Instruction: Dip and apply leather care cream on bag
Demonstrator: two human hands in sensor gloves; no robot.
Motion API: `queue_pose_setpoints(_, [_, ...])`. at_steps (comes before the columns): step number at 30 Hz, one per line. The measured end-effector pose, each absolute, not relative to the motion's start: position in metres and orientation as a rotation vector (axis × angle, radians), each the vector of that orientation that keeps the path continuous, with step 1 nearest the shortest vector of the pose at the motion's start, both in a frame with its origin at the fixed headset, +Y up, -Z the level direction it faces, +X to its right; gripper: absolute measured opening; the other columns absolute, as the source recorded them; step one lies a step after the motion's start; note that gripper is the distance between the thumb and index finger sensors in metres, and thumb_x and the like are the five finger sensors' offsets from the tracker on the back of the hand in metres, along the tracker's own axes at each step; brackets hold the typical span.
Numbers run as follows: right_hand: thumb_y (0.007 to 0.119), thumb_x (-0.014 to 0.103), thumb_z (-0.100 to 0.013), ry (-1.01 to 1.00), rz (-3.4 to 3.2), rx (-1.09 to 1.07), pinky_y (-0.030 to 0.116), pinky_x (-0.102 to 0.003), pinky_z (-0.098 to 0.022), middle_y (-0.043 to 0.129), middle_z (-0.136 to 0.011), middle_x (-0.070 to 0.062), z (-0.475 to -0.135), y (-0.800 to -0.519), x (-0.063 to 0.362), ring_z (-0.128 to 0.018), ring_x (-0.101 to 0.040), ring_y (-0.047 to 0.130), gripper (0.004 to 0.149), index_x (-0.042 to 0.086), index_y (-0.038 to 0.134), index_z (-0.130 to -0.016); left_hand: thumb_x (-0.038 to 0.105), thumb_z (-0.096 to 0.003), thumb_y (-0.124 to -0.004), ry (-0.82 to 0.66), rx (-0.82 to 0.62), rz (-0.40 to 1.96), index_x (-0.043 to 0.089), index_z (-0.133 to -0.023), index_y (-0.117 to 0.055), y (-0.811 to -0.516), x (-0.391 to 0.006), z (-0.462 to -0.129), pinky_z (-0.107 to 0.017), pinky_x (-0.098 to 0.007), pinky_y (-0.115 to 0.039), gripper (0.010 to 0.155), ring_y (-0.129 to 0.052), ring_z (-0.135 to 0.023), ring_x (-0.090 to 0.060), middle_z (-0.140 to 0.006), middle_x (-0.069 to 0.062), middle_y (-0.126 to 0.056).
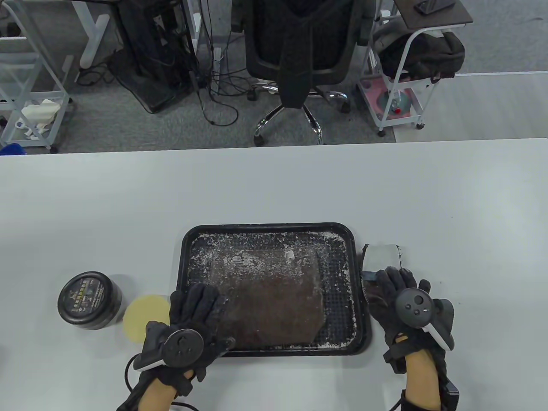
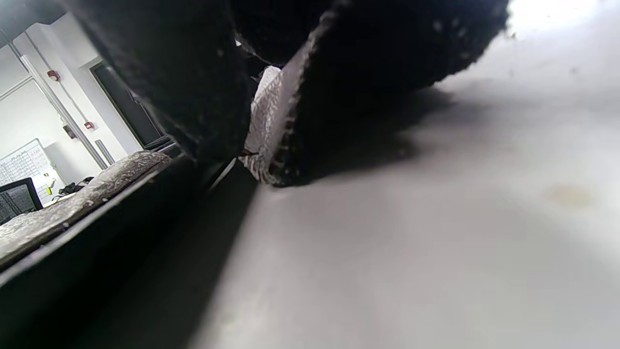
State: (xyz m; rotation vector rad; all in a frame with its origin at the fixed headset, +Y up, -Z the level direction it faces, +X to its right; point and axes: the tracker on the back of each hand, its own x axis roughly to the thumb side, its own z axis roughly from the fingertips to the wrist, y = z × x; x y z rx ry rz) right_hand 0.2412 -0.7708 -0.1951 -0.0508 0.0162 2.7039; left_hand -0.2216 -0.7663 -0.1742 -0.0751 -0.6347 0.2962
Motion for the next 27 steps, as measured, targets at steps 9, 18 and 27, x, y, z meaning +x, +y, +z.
queue_pose_setpoints(9, [0.100, 0.031, -0.047, 0.051, 2.745, -0.102, 0.037, -0.062, -0.077, 0.067, -0.112, -0.016, -0.199, -0.779, 0.240, -0.109, -0.042, 0.057, 0.066, 0.020, 0.071, -0.105, 0.062, -0.0517, -0.074, -0.640, -0.077, 0.303, 0.011, -0.114, -0.046, -0.766, -0.221, -0.174, -0.065, -0.077, -0.019, 0.086, -0.031, -0.107, -0.056, -0.119, -0.023, -0.032])
queue_pose_setpoints(18, [0.093, 0.022, -0.052, 0.004, 2.794, -0.153, 0.054, -0.052, -0.075, 0.077, -0.106, -0.010, -0.201, -0.777, 0.239, -0.104, -0.035, 0.068, 0.049, 0.024, 0.079, -0.099, 0.062, -0.0520, -0.074, -0.642, -0.080, 0.310, 0.011, -0.114, -0.047, -0.766, -0.221, -0.176, -0.065, -0.077, -0.018, 0.085, -0.031, -0.107, -0.056, -0.119, -0.023, -0.032])
queue_pose_setpoints(27, [0.091, 0.023, -0.052, -0.278, 2.752, -0.134, 0.063, -0.052, -0.071, 0.087, -0.100, -0.012, -0.193, -0.759, 0.238, -0.098, -0.037, 0.082, 0.045, 0.024, 0.082, -0.096, 0.059, -0.0523, -0.076, -0.619, -0.068, 0.304, 0.011, -0.114, -0.049, -0.764, -0.225, -0.177, -0.065, -0.077, -0.017, 0.083, -0.030, -0.107, -0.055, -0.119, -0.022, -0.033])
